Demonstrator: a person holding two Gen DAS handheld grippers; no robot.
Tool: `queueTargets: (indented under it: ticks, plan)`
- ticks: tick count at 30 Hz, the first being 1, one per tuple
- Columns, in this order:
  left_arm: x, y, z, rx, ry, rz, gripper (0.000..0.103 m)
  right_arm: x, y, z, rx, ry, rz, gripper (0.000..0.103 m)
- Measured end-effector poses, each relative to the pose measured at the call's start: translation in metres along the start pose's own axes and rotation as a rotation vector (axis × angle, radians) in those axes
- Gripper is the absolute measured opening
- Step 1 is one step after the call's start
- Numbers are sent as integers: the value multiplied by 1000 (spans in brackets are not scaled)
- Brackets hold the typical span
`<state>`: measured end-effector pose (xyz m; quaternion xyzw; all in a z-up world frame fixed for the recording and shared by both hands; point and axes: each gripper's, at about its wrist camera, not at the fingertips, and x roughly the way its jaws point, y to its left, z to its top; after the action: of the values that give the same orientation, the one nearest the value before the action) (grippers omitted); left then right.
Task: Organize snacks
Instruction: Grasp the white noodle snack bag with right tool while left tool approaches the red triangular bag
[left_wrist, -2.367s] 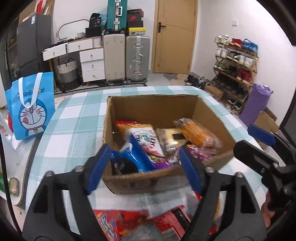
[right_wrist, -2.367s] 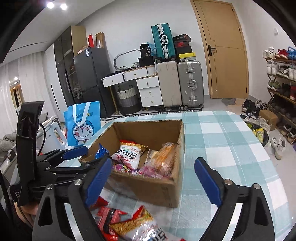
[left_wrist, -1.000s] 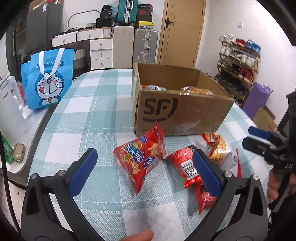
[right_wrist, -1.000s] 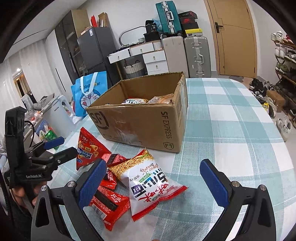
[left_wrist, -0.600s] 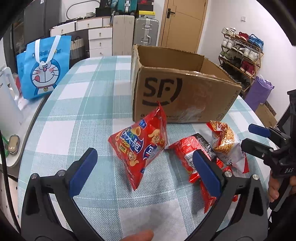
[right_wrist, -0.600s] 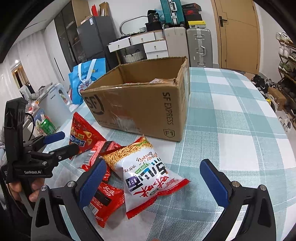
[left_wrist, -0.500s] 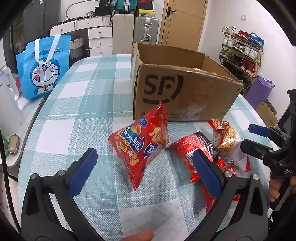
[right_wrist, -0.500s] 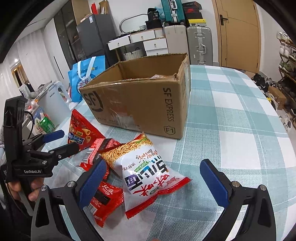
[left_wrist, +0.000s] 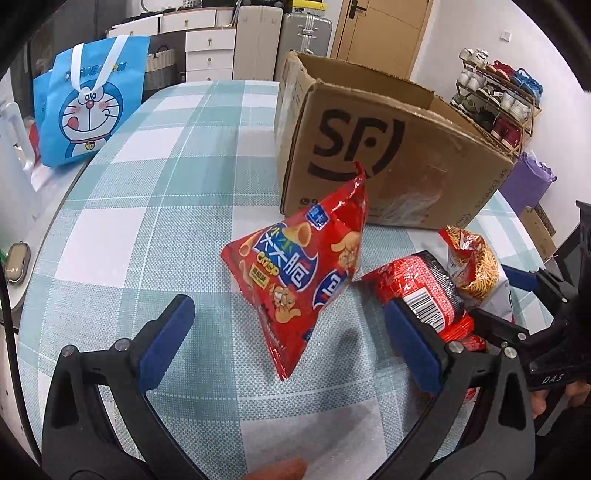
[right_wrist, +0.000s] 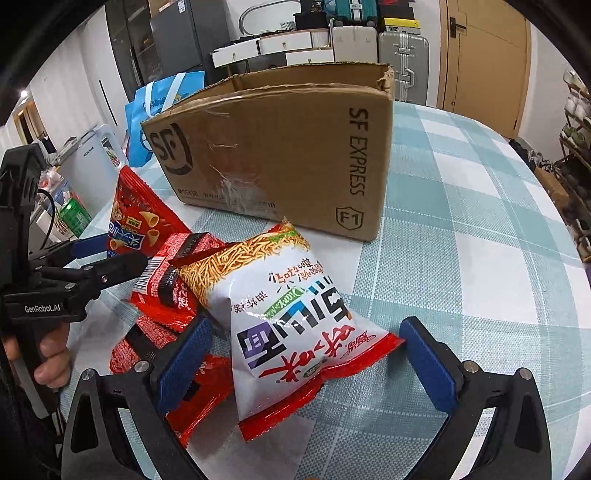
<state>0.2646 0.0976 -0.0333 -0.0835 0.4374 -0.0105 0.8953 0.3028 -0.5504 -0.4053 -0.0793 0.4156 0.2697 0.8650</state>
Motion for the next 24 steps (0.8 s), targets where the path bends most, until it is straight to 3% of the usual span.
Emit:
queueTargets:
  ticks: [24]
  plan:
    - [26, 6, 21, 4, 27, 45, 102, 2, 5, -1, -19, 8, -25, 102]
